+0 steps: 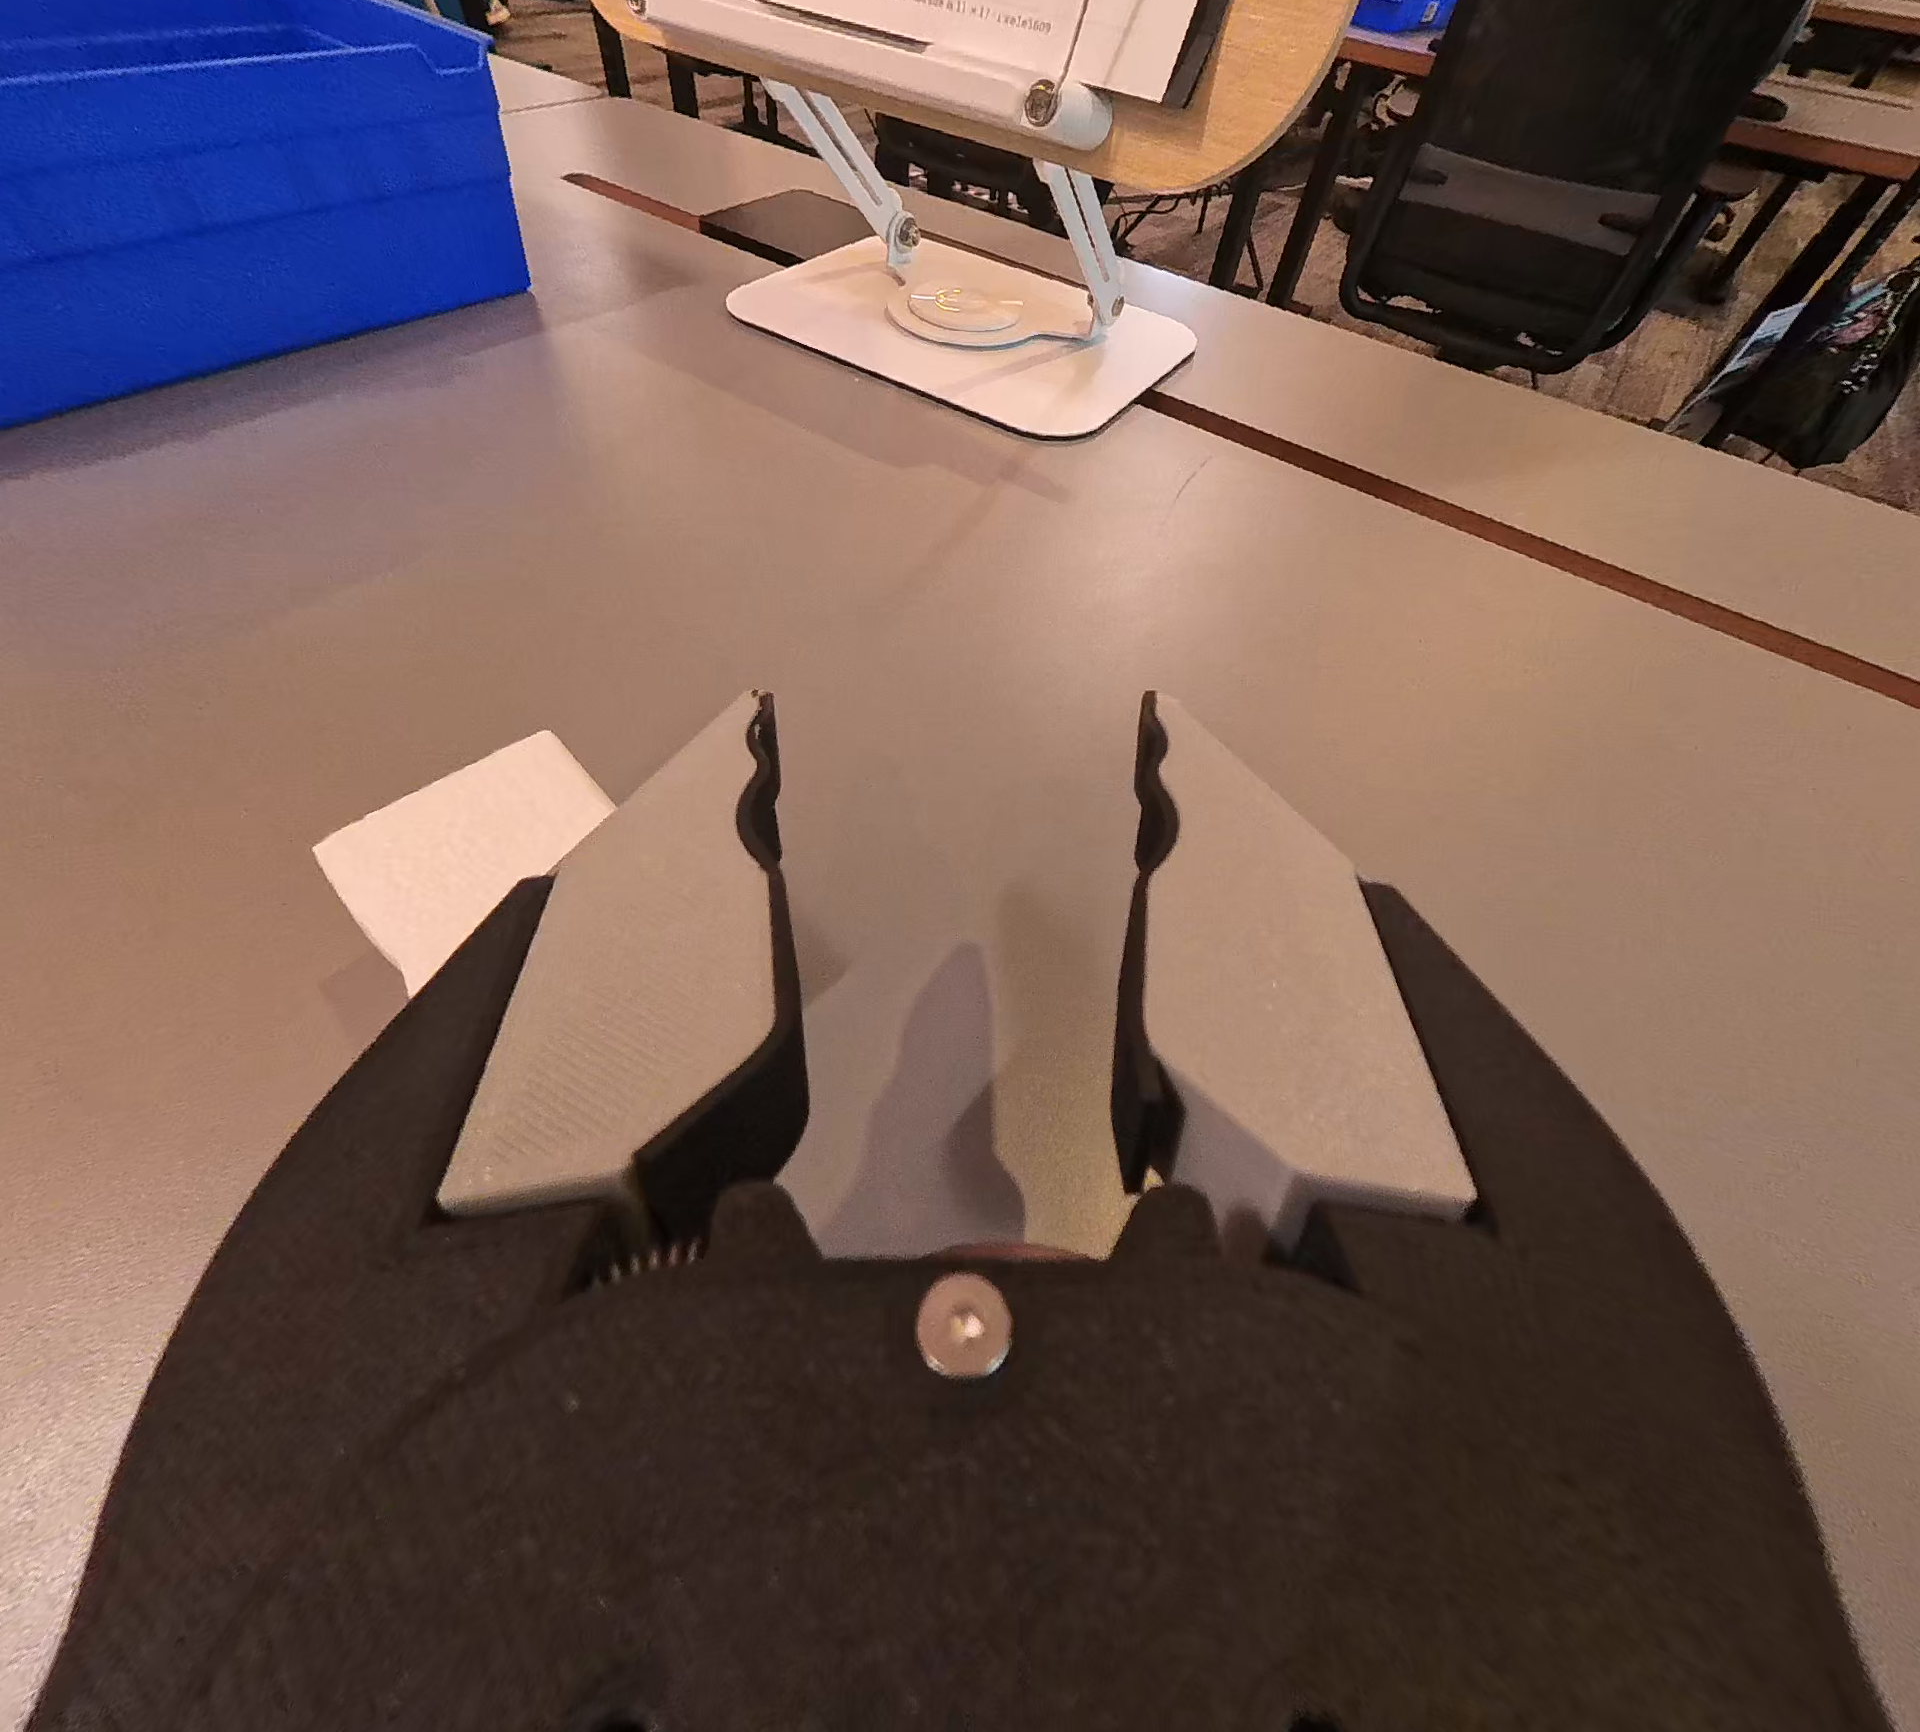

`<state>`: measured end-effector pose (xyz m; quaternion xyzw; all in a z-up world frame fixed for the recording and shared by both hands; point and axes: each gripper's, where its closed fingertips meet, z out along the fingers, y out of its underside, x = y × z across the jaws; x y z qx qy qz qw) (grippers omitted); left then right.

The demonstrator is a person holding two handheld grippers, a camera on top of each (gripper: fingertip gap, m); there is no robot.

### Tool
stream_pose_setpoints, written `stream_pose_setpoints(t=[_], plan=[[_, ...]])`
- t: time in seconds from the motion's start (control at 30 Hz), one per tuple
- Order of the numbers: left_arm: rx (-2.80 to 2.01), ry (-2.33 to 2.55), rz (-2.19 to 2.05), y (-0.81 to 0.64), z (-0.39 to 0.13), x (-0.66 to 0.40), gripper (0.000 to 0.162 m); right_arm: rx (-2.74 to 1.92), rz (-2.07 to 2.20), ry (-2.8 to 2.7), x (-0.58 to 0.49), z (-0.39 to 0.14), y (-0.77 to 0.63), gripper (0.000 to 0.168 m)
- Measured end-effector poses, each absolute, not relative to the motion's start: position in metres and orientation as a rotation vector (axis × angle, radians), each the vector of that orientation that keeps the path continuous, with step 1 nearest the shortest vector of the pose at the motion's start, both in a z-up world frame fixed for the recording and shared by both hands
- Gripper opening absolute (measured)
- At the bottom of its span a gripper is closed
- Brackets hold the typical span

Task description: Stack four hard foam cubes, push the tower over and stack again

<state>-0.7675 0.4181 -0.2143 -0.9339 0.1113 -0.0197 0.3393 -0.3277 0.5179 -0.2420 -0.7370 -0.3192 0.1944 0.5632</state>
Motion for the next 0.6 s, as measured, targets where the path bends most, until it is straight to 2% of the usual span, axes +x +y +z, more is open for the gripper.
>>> stream_pose_setpoints(t=[0.07, 0.1, 0.13, 0.23, 0.3, 0.6], plan=[[-2.331, 0.51, -0.05, 0.423, -0.185, -0.722, 0.051, -1.734, 0.452, -0.755, -0.328, -0.242, 0.518, 0.067], [-2.257, 0.638, 0.046, 0.426, -0.171, -0.705, 0.021, -1.733, 0.449, -0.755, -0.328, -0.242, 0.518, 0.067], [-2.165, 0.754, 0.112, 0.429, -0.156, -0.683, 0.018, -1.731, 0.449, -0.752, -0.327, -0.241, 0.518, 0.067], [-2.051, 0.732, 0.268, 0.454, -0.117, -0.654, 0.016, -1.731, 0.455, -0.725, -0.322, -0.239, 0.52, 0.067], [-2.057, 0.69, 0.228, 0.47, -0.11, -0.646, 0.016, -1.736, 0.466, -0.709, -0.319, -0.239, 0.522, 0.067], [-2.205, 0.601, -0.02, 0.477, -0.167, -0.656, 0.016, -1.729, 0.493, -0.722, -0.32, -0.236, 0.519, 0.067]])
